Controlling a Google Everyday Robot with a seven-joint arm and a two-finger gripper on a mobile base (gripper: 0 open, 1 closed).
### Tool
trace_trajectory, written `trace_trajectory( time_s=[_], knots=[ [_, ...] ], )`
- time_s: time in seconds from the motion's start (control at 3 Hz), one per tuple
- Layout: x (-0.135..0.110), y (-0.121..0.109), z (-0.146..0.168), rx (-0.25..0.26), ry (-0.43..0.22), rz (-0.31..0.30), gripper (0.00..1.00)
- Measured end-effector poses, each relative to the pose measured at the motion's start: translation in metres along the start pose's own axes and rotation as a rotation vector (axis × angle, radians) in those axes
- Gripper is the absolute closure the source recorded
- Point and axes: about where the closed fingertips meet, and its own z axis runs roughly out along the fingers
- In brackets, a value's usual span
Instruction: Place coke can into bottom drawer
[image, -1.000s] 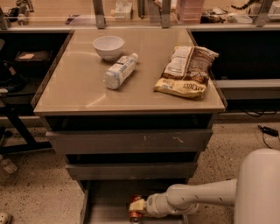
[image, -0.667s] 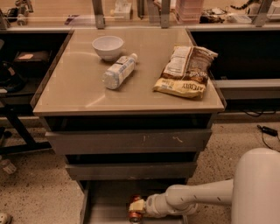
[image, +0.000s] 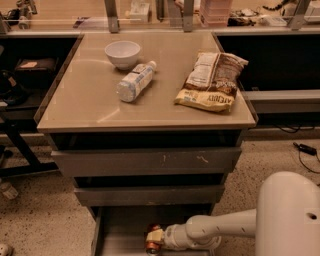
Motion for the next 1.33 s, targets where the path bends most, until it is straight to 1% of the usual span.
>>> trace_trajectory(
  time_s=[0.33, 0.67, 1.0, 1.33],
  knots=[
    [-0.022, -0.013, 0.025, 0.019, -0.068, 0.028, 1.0],
    [-0.033, -0.026, 0.05, 0.039, -0.089, 0.055, 1.0],
    [-0.031, -0.037, 0.077, 0.048, -0.069, 0.085, 1.0],
    [-0.025, -0.046, 0.097, 0.046, -0.043, 0.117, 1.0]
  ],
)
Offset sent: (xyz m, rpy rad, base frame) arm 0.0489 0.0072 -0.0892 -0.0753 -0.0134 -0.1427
